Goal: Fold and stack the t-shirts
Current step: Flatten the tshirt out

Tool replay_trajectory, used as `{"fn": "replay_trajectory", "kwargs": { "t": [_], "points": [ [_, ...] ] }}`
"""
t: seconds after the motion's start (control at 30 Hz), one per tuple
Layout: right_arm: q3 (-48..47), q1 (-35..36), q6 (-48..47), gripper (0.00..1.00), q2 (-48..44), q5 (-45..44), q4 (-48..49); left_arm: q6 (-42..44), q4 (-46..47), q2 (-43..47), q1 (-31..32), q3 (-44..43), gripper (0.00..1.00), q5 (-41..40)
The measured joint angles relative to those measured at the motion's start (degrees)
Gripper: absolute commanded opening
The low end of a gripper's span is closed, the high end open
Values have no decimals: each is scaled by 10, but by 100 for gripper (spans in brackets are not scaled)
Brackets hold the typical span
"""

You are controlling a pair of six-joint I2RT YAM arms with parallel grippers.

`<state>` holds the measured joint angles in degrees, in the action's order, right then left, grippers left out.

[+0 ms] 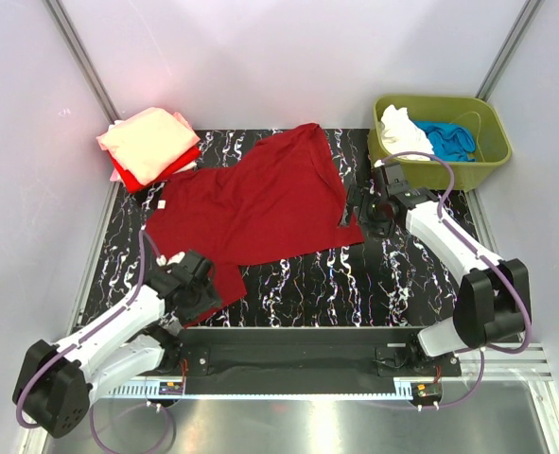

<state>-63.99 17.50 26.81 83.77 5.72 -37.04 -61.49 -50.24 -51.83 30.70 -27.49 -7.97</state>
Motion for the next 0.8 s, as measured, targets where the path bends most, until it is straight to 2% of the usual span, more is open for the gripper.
{"fn": "replay_trajectory", "kwargs": {
  "t": [0.23, 0.33, 0.47, 0.5, 0.6, 0.67, 0.8],
  "points": [
    [2, -4, -1, 100, 15, 0, 4, -10, 17, -30, 8, 13, 61, -15],
    [5, -9, -3, 100, 17, 0, 5, -5, 26, -58, 10, 1, 54, -35],
    [9, -17, -4, 100, 18, 0, 8, 9, 39, -106, 11, -20, 30, -66],
    [11, -19, -4, 100, 18, 1, 11, 14, 46, -112, 11, -22, 18, -71],
    [26, -22, -2, 99, 18, 0, 20, 25, 69, -114, 11, -24, 0, -78],
    [42, -24, 3, 98, 18, -2, 27, 34, 79, -110, 11, -24, 0, -81],
    [88, -45, 22, 87, 17, -3, 35, 43, 76, -76, 11, -25, 0, -87]
  ]
}}
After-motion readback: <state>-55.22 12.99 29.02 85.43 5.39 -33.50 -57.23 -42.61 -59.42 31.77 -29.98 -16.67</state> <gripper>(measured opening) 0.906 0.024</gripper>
